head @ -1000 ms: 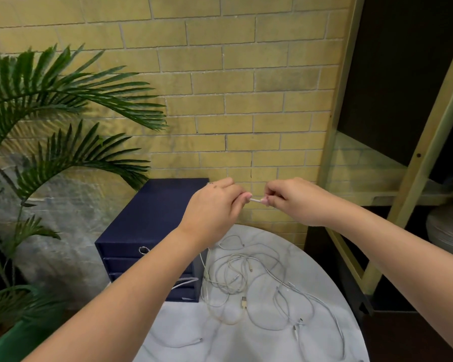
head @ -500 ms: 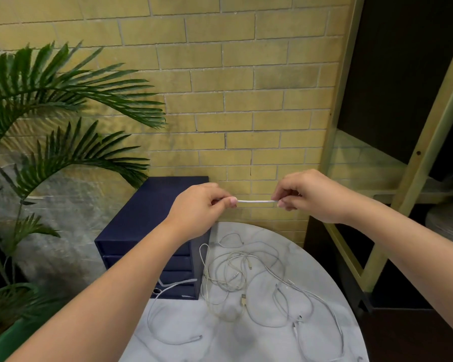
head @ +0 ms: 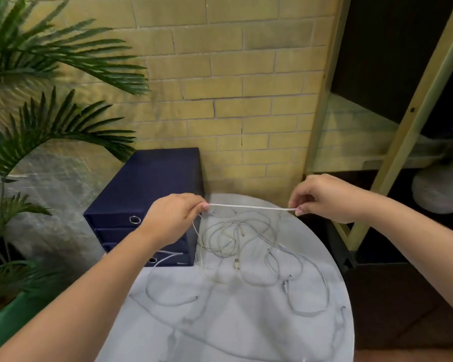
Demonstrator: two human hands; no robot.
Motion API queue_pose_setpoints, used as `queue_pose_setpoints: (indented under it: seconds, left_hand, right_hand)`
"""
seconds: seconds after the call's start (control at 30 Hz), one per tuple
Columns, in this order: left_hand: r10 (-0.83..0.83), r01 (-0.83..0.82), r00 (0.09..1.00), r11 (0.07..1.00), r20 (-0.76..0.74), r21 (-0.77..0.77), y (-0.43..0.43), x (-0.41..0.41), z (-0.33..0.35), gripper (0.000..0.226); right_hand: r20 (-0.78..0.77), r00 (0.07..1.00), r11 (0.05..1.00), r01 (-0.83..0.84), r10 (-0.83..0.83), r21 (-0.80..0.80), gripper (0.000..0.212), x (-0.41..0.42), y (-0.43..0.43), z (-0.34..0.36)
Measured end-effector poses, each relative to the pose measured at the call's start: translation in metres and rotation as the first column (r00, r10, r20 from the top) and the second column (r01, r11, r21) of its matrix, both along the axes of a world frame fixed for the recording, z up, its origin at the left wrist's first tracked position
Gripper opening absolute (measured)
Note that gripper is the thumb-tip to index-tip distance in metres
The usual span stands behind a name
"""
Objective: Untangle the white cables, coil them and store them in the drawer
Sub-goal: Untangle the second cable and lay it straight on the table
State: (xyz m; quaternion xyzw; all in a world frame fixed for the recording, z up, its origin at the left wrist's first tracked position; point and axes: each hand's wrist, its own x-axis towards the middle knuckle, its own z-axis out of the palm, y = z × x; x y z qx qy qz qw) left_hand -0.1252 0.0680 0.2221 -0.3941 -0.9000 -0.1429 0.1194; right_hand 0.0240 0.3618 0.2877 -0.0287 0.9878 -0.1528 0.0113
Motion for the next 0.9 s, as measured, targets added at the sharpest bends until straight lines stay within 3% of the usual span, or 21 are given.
queue_pose_setpoints:
  seconds: [0.13, 0.33, 0.57, 0.8, 0.9]
  left_hand:
    - [0.076, -0.063, 0.993, 0.989, 0.088, -0.136, -0.022, 0.006, -0.056, 0.071]
    - [0.134, -0.088, 0.962, 0.977, 0.239, -0.195, -0.034, 0.040, -0.123, 0.022]
    - [0.143, -0.053, 0.882, 0.977, 0.449, -0.209, -0.059, 0.061, -0.180, 0.011]
    - [0.120, 0.045, 0.907, 0.925, 0.404, -0.376, -0.075, 0.080, -0.221, 0.019]
    - [0.074, 0.076, 0.915, 0.934, 0.397, -0.350, -0.073, 0.090, -0.230, 0.016]
  right_hand:
    - [0.133, 0.989, 0.998, 0.055, -0.059, 0.037, 0.008, 0.019, 0.018, -0.059]
    - [0.232, 0.964, 0.991, 0.123, -0.133, 0.054, 0.014, 0.058, 0.038, -0.151]
    - [0.236, 0.955, 0.979, 0.148, -0.179, 0.142, 0.019, 0.104, 0.068, -0.228]
    - [0.272, 0.941, 0.978, 0.176, -0.200, 0.111, 0.017, 0.118, 0.074, -0.282]
    - [0.266, 0.942, 0.977, 0.181, -0.206, 0.115, 0.015, 0.122, 0.076, -0.294]
